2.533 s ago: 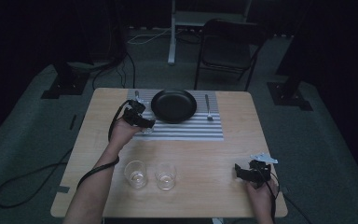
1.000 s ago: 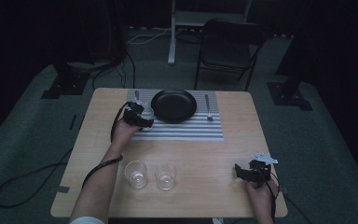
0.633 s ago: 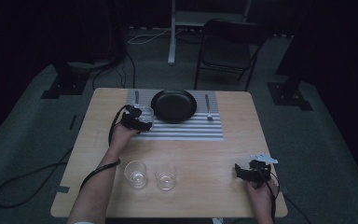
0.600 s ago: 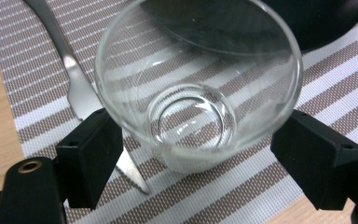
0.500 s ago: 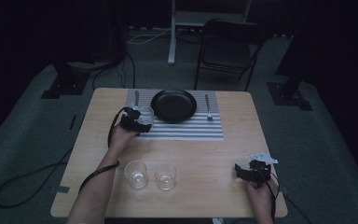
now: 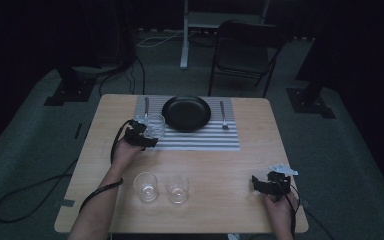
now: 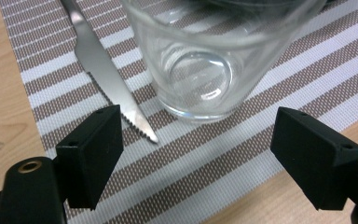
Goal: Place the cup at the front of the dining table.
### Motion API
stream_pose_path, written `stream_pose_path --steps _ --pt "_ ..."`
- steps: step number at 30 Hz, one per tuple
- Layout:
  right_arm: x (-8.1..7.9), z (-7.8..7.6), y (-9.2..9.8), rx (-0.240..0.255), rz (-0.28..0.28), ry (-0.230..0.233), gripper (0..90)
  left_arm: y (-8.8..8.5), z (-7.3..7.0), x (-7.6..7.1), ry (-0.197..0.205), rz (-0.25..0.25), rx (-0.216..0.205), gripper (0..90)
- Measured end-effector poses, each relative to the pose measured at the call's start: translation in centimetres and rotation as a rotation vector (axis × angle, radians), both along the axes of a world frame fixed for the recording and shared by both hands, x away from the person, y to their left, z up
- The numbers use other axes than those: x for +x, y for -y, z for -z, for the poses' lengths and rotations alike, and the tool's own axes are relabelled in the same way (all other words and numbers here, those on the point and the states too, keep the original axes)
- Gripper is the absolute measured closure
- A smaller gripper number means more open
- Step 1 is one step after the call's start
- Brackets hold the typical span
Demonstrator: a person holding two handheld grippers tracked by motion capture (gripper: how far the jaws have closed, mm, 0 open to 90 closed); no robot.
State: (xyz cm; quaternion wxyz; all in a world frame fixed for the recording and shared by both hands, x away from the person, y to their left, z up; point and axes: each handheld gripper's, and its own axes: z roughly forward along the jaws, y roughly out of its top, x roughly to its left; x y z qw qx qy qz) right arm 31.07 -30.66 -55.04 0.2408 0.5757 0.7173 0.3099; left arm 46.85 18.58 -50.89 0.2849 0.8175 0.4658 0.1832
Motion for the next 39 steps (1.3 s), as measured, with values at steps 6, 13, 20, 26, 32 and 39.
stream_pose_path --steps 6,13,20,26,32,39 --pt "0.0 0.0 0.0 0.0 0.0 0.0 11.9 -0.4 0.0 -0.8 0.019 -0.002 -0.007 17.6" --pt "0.0 0.0 0.0 0.0 0.0 0.0 11.9 -1.1 0.2 -1.5 0.031 -0.02 -0.025 17.6" --pt "0.0 0.0 0.0 0.0 0.0 0.0 11.9 -1.7 -0.5 -2.5 0.085 -0.024 -0.054 17.7" --pt "0.0 0.0 0.0 0.0 0.0 0.0 11.9 -2.1 -0.7 -3.5 0.111 -0.025 -0.051 17.7" --pt "0.0 0.0 0.0 -0.001 0.0 0.0 11.9 -2.5 -0.5 -4.1 0.103 -0.02 -0.049 17.7" --pt "0.0 0.0 0.0 0.0 0.0 0.0 11.9 -3.1 -0.6 -4.7 0.117 -0.03 -0.048 17.7"
